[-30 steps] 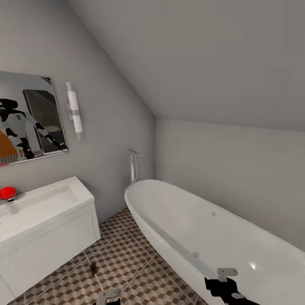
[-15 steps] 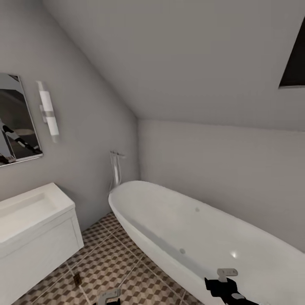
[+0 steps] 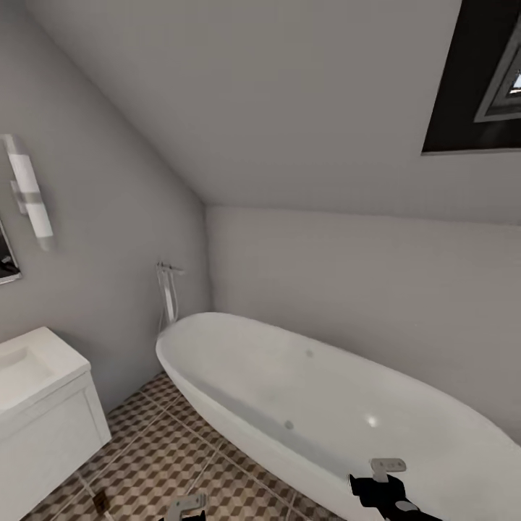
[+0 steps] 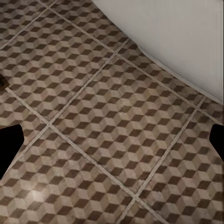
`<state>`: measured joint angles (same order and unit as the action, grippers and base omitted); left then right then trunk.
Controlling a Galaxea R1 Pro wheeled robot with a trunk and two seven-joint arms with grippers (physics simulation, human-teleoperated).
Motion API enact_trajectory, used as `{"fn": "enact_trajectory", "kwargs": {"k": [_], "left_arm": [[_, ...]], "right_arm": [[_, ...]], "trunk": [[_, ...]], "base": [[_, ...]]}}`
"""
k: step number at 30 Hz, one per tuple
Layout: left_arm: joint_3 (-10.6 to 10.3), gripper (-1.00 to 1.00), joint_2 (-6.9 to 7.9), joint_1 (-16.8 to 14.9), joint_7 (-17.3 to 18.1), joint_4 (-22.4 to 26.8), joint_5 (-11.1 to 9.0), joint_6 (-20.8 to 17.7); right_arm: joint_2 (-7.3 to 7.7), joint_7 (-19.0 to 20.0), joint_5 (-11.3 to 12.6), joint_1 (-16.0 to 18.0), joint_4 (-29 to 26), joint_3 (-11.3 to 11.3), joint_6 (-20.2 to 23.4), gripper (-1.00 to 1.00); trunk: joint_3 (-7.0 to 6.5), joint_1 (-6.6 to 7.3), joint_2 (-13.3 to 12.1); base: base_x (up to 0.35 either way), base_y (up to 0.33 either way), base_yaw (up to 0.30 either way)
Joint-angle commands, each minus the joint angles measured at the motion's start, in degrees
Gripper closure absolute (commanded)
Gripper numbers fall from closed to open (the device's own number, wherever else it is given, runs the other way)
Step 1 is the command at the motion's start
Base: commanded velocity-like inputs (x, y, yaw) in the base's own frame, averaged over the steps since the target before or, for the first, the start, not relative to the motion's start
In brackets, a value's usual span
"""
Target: Take the four mousetraps from the cabinet in the bathroom and place them on the bathroom floor. Make sure all four end up on the same floor surface, and ensure that at least two of them are either under or directly next to the same bathroom sink.
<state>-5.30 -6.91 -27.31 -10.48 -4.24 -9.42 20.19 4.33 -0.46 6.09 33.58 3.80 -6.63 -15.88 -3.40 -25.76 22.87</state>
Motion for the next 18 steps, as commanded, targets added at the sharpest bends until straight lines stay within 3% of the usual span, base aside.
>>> {"fn": "enact_trajectory", "kwargs": {"k": [1,18], "left_arm": [[-0.5,-1.0,-0.03,-0.1,-0.1,-0.2,-0.5,0.4],[-0.5,-1.0,-0.03,0.1,-0.1,-0.2,-0.5,0.4]], "right_arm": [[-0.03,0.0,0.6,0.1,0.2,-0.5,-0.4,-1.0],[-0.03,0.0,0.6,0.1,0.2,-0.5,-0.4,-1.0]], "trunk": [[0.0,-0.03,0.0],[-0.39,-0.03,0.0]], "base": [[0.0,0.0,-0.272],[0.0,0.0,-0.272]]}}
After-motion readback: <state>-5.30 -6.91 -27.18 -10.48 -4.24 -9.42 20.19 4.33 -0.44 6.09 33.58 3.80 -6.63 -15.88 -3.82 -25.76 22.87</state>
